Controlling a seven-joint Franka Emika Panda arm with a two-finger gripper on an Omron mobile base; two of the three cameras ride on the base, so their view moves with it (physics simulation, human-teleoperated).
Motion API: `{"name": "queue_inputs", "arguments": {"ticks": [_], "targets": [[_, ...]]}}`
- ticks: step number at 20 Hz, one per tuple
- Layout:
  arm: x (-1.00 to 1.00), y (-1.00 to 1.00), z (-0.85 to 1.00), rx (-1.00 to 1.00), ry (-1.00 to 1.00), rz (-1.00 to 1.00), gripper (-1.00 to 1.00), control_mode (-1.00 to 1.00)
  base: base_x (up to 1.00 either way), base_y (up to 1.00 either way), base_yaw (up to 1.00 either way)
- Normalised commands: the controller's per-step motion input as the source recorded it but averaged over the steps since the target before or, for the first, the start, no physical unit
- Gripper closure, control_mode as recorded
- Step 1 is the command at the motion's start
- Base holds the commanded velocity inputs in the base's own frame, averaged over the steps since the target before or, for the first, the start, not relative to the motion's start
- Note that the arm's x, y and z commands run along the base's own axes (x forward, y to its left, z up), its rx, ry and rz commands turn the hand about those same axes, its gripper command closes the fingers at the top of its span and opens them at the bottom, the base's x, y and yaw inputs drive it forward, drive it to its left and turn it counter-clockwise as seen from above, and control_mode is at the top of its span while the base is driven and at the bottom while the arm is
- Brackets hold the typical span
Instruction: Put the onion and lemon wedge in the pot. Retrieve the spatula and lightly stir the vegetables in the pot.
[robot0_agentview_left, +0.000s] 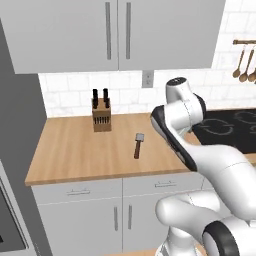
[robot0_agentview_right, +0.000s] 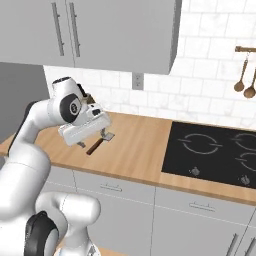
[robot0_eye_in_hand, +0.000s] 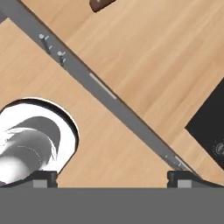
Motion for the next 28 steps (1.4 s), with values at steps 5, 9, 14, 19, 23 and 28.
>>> {"name": "queue_inputs", "arguments": {"ticks": [5,9,14,19,23,28], "targets": [[-0.1,0.14,-0.14,-0.03,0.16,0.99,-1.0,-1.0,0.0,0.0,0.0],[-0.05,0.25,-0.03,0.0,0.24,0.92,-1.0,-1.0,0.0,0.0,0.0],[0.07,0.24,-0.17,-0.03,0.26,0.79,-1.0,-1.0,0.0,0.0,0.0],[0.4,0.29,-0.26,-0.02,0.23,0.69,-1.0,-1.0,0.0,0.0,0.0],[0.5,0.46,-0.27,-0.06,0.13,0.55,-1.0,-1.0,0.0,0.0,0.0],[0.19,0.49,-0.4,-0.14,-0.01,0.39,-1.0,-1.0,0.0,0.0,0.0]]}}
